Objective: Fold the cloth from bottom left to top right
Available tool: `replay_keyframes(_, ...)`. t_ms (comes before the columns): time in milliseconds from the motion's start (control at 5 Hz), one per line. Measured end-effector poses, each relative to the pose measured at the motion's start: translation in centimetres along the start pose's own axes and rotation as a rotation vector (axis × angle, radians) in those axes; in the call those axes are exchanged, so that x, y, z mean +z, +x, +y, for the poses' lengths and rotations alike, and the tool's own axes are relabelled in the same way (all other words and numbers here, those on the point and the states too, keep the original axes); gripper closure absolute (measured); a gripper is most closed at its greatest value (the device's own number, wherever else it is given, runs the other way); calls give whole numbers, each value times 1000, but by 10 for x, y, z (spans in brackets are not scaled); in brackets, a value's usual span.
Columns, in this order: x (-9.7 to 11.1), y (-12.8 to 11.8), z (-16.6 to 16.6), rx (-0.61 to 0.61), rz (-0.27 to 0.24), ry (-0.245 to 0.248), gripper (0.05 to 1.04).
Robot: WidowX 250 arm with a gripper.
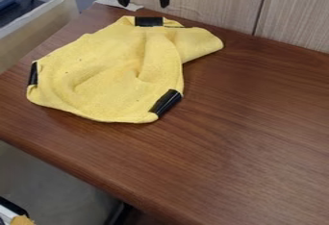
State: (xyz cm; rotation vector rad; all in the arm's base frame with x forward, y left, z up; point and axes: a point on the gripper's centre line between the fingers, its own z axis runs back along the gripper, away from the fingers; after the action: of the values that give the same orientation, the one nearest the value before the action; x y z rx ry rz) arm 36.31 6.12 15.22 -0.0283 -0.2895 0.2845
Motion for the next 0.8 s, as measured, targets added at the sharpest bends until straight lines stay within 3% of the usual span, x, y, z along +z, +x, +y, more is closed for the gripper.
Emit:
replay_keyframes(200, -11, -4, 1, 7, 34, 1, 82)
replay_keyframes(400, 2, -7, 9, 67, 15, -13, 82)
replay_keyframes(800, 12, -30, 77, 317, -15, 144, 82)
